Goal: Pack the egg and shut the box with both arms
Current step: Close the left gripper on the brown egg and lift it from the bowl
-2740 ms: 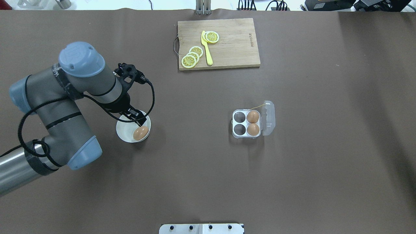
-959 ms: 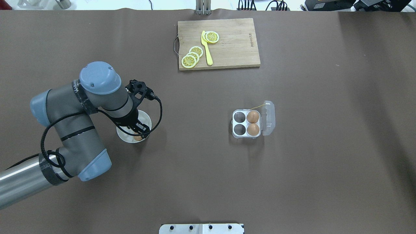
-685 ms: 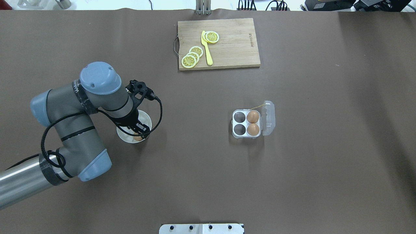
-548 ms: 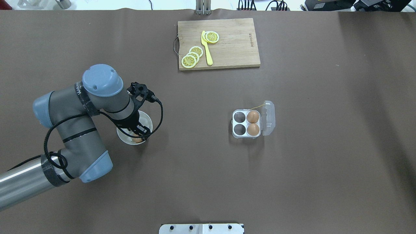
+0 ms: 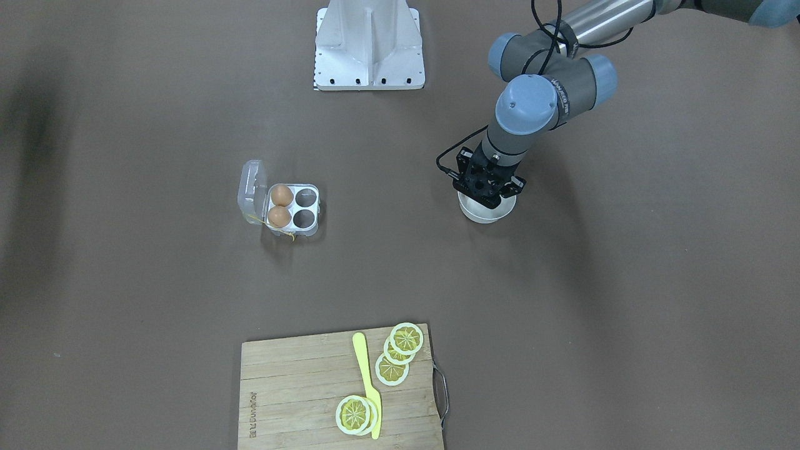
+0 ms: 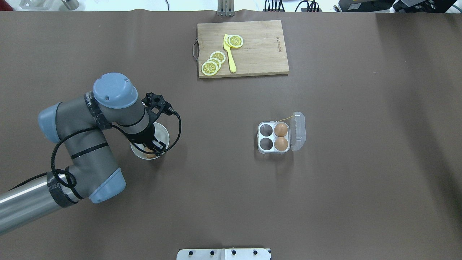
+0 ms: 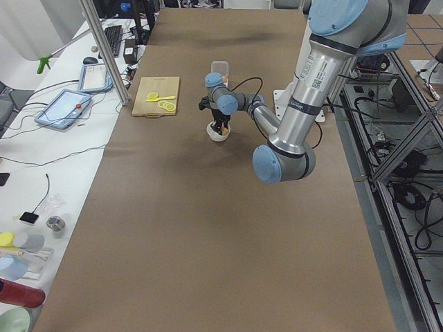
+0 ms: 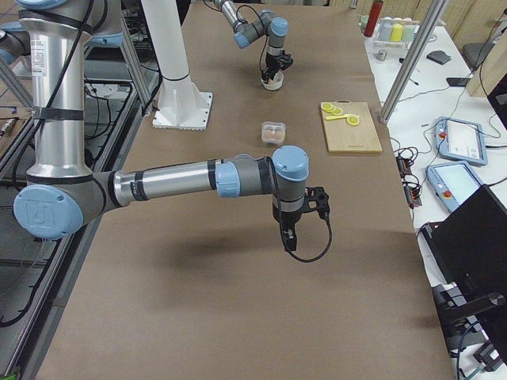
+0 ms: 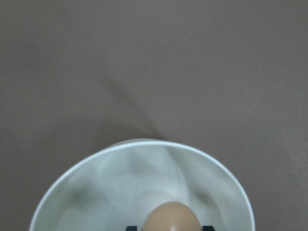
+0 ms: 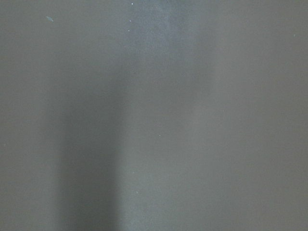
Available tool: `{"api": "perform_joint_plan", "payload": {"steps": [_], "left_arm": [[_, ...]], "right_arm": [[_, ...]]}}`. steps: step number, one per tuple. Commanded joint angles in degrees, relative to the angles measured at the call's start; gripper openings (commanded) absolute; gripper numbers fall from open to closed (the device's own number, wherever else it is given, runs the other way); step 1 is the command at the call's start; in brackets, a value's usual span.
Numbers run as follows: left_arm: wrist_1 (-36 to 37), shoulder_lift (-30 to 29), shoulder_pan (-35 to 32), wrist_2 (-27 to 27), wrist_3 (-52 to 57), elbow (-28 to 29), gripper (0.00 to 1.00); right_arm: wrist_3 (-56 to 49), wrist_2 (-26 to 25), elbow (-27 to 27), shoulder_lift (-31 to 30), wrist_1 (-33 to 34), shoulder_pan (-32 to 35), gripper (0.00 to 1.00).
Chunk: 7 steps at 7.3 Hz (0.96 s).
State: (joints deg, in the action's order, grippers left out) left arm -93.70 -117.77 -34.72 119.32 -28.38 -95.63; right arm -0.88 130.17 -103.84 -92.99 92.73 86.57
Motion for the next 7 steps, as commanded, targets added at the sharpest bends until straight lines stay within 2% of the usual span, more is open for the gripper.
{"api": "perform_joint_plan", "payload": {"steps": [1,4,6,7], "left_arm": [[0.0,-0.1,0.0,0.2,0.1,-0.3,0.43],[-0.8,-1.1,-3.8,-0.2,0.1,-3.7,0.43],[-1.7,-5.4,-4.9,-0.2,-4.1,-3.2,0.43],[-5.2,-7.2,-4.9,-0.3,-7.9,-2.3,0.43]], "right_arm": [[0.0,0.0,0.0,0.0,0.1,0.0,1.0],[0.0,0.3,0.0,0.0,0.0,0.0,1.0],[0.0,0.4,0.0,-0.1,0.1,0.0,1.0],[0.0,0.5,0.0,-0.1,0.1,0.0,1.0]]}}
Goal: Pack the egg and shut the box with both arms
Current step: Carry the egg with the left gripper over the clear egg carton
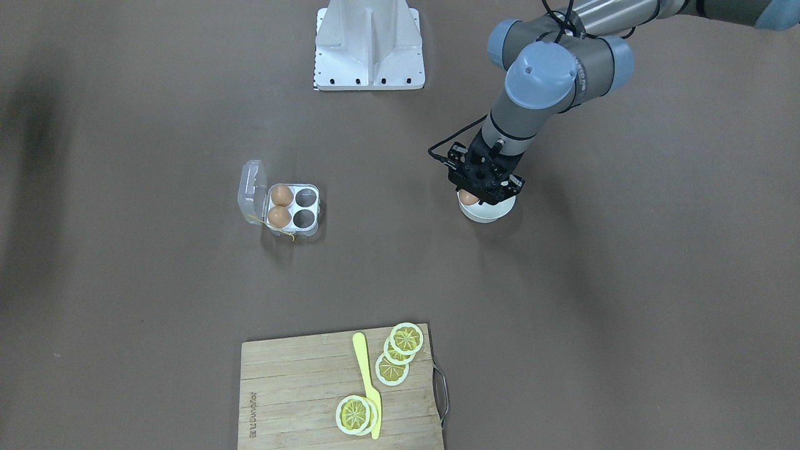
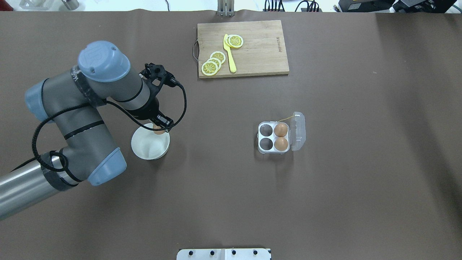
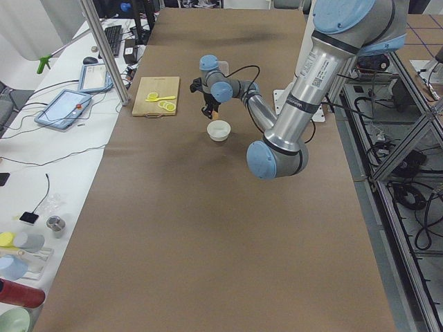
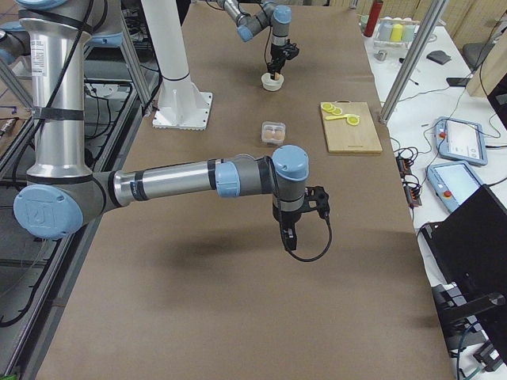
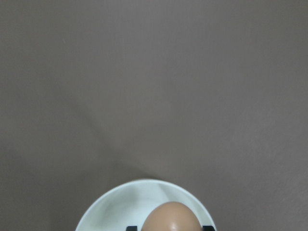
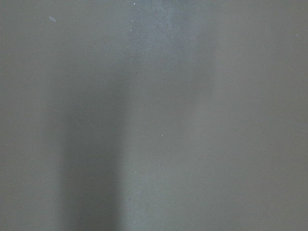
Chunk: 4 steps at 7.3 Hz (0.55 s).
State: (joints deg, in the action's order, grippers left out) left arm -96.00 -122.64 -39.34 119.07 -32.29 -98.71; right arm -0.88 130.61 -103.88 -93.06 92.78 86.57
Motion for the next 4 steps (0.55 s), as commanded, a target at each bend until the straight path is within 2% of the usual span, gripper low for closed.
{"api": "perform_joint_plan", "payload": {"steps": [1,2,3,4], "left_arm": [[-11.5,-4.0,-0.2,-0.1,-10.2,4.3,0.43],[-22.2,-5.2,0.1,-1.4,-17.6,9.1,0.43],[-30.9,-6.4,1.0,-5.2,-23.7,12.7,0.43],[-34.9,-8.1,3.5,-9.3,-28.2,14.5,0.43]], "right_arm": [[0.0,0.1,0.0,-0.1,0.0,0.0,1.0],[-0.1,0.1,0.1,-0.1,0.0,0.0,1.0],[0.0,0.1,0.1,-0.2,0.0,0.0,1.0],[0.0,0.2,0.0,-0.3,0.0,0.2,1.0]]}}
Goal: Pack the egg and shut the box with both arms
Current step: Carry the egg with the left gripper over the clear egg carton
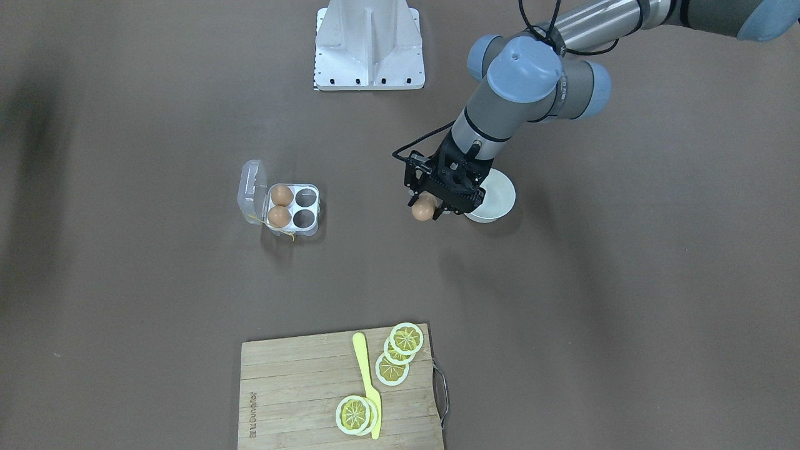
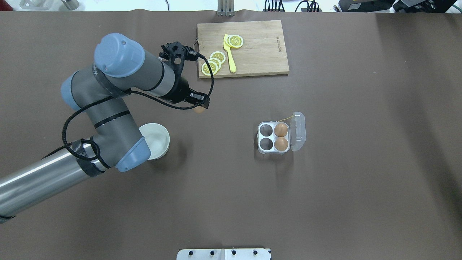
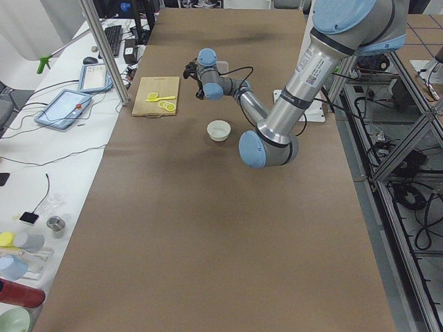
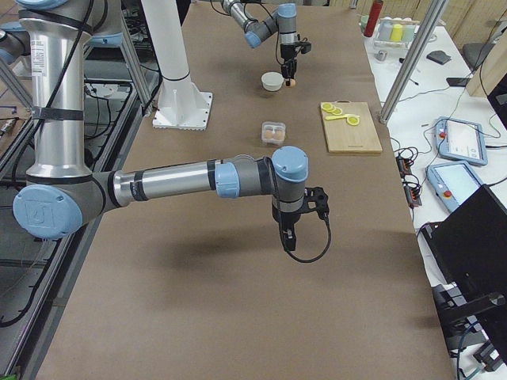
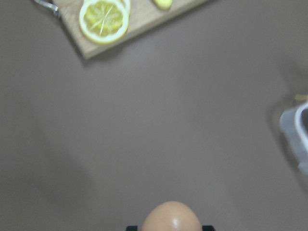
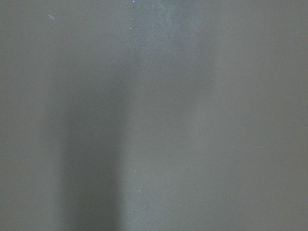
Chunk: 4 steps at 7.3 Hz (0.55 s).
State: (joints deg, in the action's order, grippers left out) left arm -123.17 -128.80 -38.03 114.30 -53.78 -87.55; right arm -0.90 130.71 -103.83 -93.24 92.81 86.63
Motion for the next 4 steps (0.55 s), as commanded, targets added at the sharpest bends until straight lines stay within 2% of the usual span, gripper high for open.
{"api": "perform_joint_plan", "payload": {"steps": [1,2,4], "left_arm": [[-8.2,-3.3,4.3,-8.1,-9.1,3.4,0.43],[-9.5,-4.4,6.6,-12.1,-11.7,3.4,0.43],[-16.9,-5.4,11.9,-22.8,-15.4,6.6,0.43]], "right_arm": [[-0.1,0.1,-0.1,-0.1,0.0,0.1,1.0],[0.0,0.1,-0.2,-0.2,0.0,0.4,1.0],[0.0,0.1,-0.3,-0.3,0.0,0.6,1.0]]}}
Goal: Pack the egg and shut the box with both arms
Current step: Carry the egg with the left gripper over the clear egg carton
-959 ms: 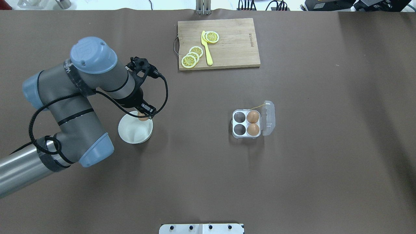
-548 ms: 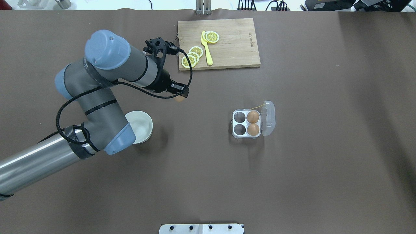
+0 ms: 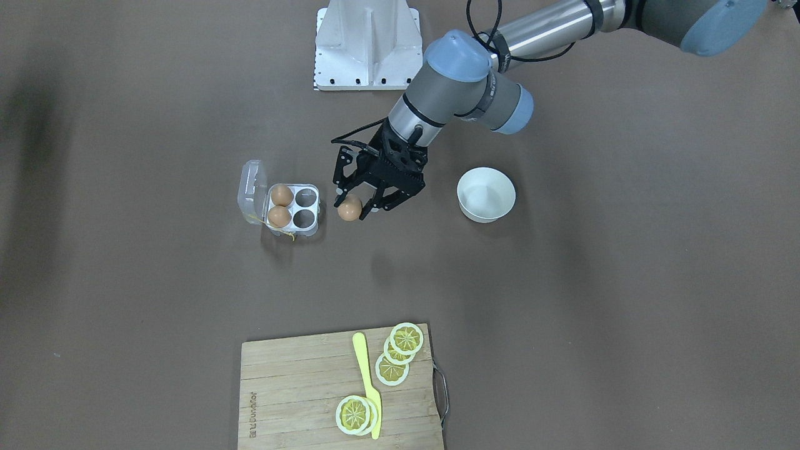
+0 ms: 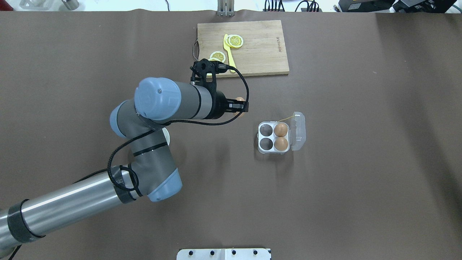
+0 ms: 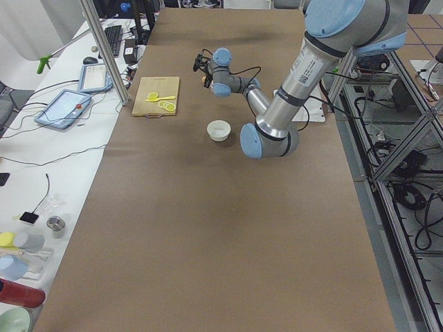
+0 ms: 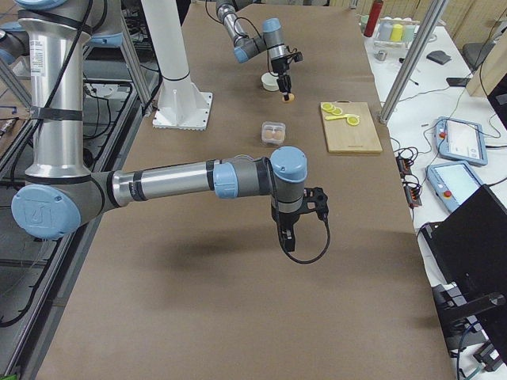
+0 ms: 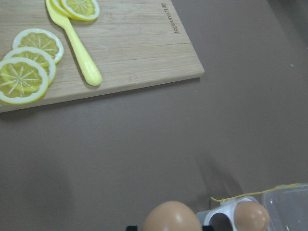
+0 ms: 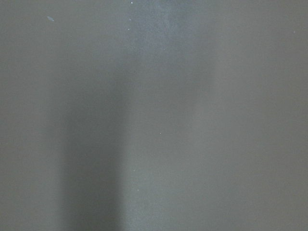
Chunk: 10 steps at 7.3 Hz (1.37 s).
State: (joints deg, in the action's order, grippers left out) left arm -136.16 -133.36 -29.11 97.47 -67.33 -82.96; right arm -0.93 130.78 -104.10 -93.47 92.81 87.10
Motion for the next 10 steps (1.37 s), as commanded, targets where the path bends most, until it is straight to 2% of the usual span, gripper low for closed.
{"api": "perform_joint_plan", "payload": {"steps": [1,4,6,10], "left_arm": [[-7.0,-1.0,5.7,-12.2,-3.9,3.0,0.43],[-11.3,-1.6,9.8,-18.3,-6.7,5.2,0.43],[-11.3,-2.1,10.0,-18.5,-6.7,6.5,0.43],[-11.3,-3.4,10.7,-23.5,-6.6,8.9,0.43]], "right_arm": [[0.0,0.0,0.0,-0.2,0.0,0.2,1.0],[0.0,0.0,-0.1,-0.3,0.0,0.3,1.0],[0.0,0.0,0.0,-0.4,0.0,0.4,1.0],[0.0,0.0,-0.1,-0.7,0.0,0.8,1.0]]}}
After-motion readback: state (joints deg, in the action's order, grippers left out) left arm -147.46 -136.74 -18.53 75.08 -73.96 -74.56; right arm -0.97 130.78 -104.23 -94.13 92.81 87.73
